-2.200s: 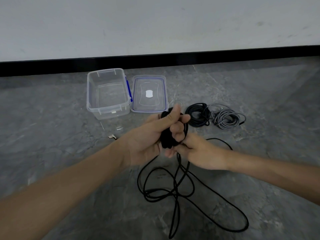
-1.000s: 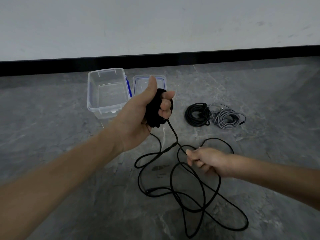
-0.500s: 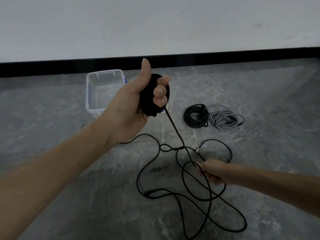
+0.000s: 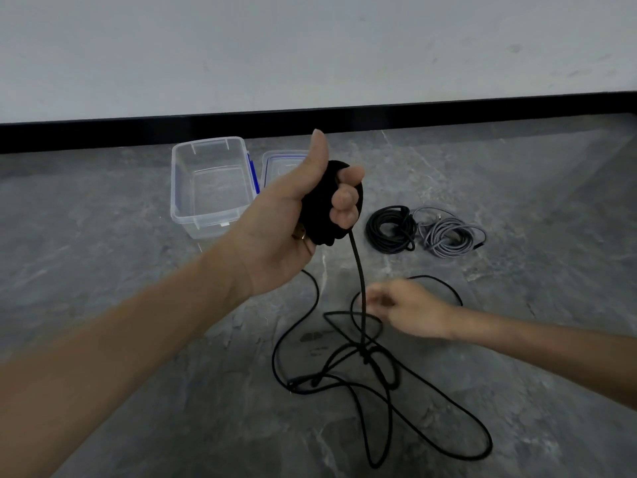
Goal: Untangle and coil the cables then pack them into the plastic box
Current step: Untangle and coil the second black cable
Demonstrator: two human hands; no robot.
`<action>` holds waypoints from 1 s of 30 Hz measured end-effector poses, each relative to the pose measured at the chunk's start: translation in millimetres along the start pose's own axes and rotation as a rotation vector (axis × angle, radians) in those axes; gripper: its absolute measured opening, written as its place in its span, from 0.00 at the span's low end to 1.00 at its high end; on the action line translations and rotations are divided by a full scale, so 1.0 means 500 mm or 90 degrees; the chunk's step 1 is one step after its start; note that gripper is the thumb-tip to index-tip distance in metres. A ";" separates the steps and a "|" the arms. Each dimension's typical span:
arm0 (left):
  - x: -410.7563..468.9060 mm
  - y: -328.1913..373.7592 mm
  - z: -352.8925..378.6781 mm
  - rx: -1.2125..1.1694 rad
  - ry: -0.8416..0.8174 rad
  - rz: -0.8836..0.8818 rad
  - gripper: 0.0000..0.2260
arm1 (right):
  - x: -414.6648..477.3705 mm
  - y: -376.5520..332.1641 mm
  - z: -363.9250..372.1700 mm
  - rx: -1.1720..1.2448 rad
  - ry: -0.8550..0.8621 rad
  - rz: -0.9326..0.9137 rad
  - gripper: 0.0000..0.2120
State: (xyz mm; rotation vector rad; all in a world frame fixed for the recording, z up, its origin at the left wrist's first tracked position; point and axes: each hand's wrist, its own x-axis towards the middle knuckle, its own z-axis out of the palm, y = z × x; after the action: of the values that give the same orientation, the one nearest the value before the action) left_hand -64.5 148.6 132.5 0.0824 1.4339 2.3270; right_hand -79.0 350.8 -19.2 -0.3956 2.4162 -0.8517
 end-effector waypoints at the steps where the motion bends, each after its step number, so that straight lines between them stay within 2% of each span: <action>1: -0.002 -0.001 0.000 0.001 -0.003 -0.003 0.22 | 0.001 -0.019 -0.008 -0.009 0.057 -0.016 0.07; 3: -0.004 -0.002 0.000 -0.003 -0.006 -0.004 0.22 | -0.001 -0.056 -0.020 0.004 0.178 -0.031 0.08; 5: -0.004 -0.002 -0.003 -0.006 -0.001 -0.002 0.22 | -0.007 -0.089 -0.028 0.101 0.204 -0.010 0.11; 8: -0.001 -0.001 -0.011 -0.008 0.010 0.007 0.22 | -0.032 -0.136 -0.046 0.299 0.072 0.099 0.15; 10: 0.001 0.000 -0.016 -0.013 0.020 0.011 0.22 | -0.044 -0.147 -0.059 0.324 0.006 0.127 0.16; 11: 0.001 0.000 -0.019 -0.014 0.025 0.012 0.22 | -0.047 -0.144 -0.066 0.293 -0.005 0.100 0.17; 13: 0.002 0.003 -0.024 -0.018 0.033 0.016 0.21 | -0.047 -0.128 -0.075 0.128 -0.032 0.016 0.20; 16: 0.004 0.014 -0.030 -0.040 0.045 0.026 0.21 | -0.043 -0.094 -0.077 -0.106 -0.043 -0.068 0.08; 19: 0.006 0.021 -0.038 -0.052 0.058 0.035 0.21 | -0.040 -0.078 -0.071 -0.196 0.004 -0.115 0.03; 21: 0.006 0.018 -0.041 -0.053 0.065 0.033 0.21 | -0.043 -0.079 -0.076 -0.285 0.047 -0.129 0.05; 23: 0.006 0.010 -0.041 -0.044 0.064 0.025 0.20 | -0.041 -0.086 -0.082 -0.498 0.081 -0.094 0.07; 25: 0.006 0.000 -0.039 -0.032 0.066 0.017 0.20 | -0.035 -0.089 -0.085 -0.673 0.095 -0.057 0.16; 27: 0.007 -0.009 -0.035 -0.025 0.067 0.011 0.20 | -0.032 -0.100 -0.088 -0.627 0.108 -0.080 0.18; 30: 0.010 -0.018 -0.027 -0.018 0.059 0.000 0.20 | -0.028 -0.122 -0.085 -0.263 0.076 -0.128 0.29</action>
State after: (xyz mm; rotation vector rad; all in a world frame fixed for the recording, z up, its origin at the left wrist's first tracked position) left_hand -69.7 142.4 117.3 -0.0342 1.4446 2.3784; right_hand -87.0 331.5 53.5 -0.7742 2.6970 -0.4577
